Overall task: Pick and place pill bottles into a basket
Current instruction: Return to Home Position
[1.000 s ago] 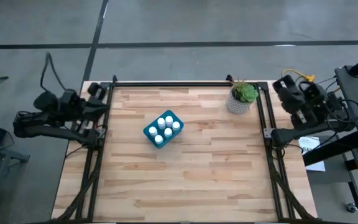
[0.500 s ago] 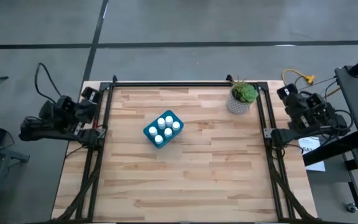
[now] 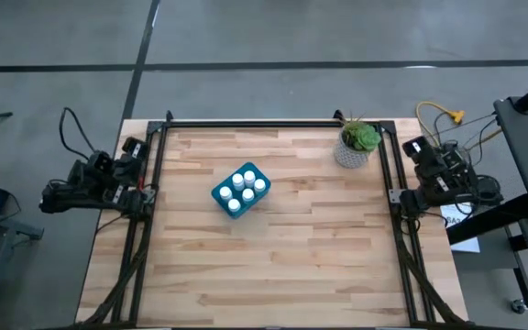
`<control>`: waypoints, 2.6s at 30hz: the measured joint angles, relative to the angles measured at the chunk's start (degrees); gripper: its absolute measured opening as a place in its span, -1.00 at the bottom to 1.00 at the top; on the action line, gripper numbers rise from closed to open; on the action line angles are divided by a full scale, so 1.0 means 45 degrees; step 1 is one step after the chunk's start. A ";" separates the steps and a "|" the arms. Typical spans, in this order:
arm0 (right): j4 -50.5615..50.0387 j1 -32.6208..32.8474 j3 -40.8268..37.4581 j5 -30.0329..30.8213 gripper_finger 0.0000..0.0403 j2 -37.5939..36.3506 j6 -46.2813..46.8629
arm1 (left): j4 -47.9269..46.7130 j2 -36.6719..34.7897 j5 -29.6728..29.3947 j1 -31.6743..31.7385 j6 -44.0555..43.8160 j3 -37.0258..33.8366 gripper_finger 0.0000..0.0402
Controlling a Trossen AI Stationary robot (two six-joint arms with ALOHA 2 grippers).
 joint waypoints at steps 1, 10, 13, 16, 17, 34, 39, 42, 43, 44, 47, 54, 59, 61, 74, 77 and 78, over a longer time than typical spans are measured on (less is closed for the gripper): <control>0.0084 0.0000 -0.0111 0.0014 -0.96 0.0033 0.0024 | 0.0048 -0.0116 -0.0031 0.0000 -0.0003 -0.0112 -1.00; 0.0278 0.0000 -0.1148 0.0372 -0.96 0.0041 0.0558 | 0.0695 -0.0658 -0.0259 0.0003 0.0002 -0.1212 -1.00; 0.0080 0.0005 -0.1145 0.0281 -0.96 0.0065 0.0180 | 0.0973 -0.0658 -0.0259 0.0005 -0.0003 -0.1637 -1.00; -0.0442 0.0000 -0.1135 0.0281 -0.96 -0.0006 -0.0098 | 0.0984 -0.0695 -0.0264 0.0000 -0.0008 -0.1996 -1.00; -0.0774 0.0000 -0.1139 0.0273 -0.96 -0.0020 -0.0207 | 0.1095 -0.0751 -0.0262 0.0001 -0.0004 -0.2119 -1.00; -0.6606 0.0005 -0.1135 0.0615 -0.96 0.0071 -0.1371 | -0.1293 -0.0565 -0.0886 0.0005 -0.0260 -0.2861 -1.00; -0.7946 0.0005 -0.1135 0.0611 -0.96 0.0071 -0.1762 | -0.3522 -0.0335 -0.0878 0.0005 -0.0236 -0.2865 -1.00; -0.9102 0.0008 -0.1135 0.0522 -0.96 0.0063 -0.1824 | -0.4848 -0.0203 -0.0871 0.0005 -0.0338 -0.2865 -1.00; -0.9532 0.0010 -0.1135 0.0513 -0.96 0.0061 -0.1782 | -0.5064 -0.0179 -0.0871 0.0005 -0.0337 -0.2867 -1.00; -0.9944 0.0009 -0.1135 0.0493 -0.96 0.0066 -0.1638 | -0.5129 -0.0152 -0.0871 0.0005 -0.0327 -0.2870 -1.00; -1.1037 0.0010 -0.1135 0.0185 -0.96 0.0066 -0.1264 | -0.5214 -0.0096 -0.0866 0.0005 0.0097 -0.2870 -1.00; -1.2179 0.0010 -0.1135 -0.1990 -0.96 0.0067 -0.2156 | -0.5205 -0.0061 -0.0866 0.0005 0.1799 -0.2880 -1.00; -1.2427 0.0010 -0.1130 -0.2775 -0.96 0.0071 -0.2643 | -0.5203 -0.0061 -0.0866 0.0005 0.1754 -0.2885 -1.00; -1.2925 0.0010 -0.1130 -0.2775 -0.96 0.0071 -0.2643 | -0.5201 -0.0059 -0.0866 0.0005 0.1749 -0.2885 -1.00; -1.3008 0.0010 -0.1120 -0.2862 -0.96 0.0595 -0.2455 | -0.5190 0.0349 -0.0866 0.0000 0.1721 -0.2895 -1.00; -1.3009 0.0010 -0.1120 -0.2862 -0.96 0.0580 -0.2591 | -0.5191 0.0450 -0.0866 0.0000 0.1721 -0.2895 -1.00; -1.3004 0.0010 -0.1120 -0.2862 -0.96 0.0586 -0.2564 | -0.5190 0.0479 -0.0866 0.0000 0.1721 -0.2895 -1.00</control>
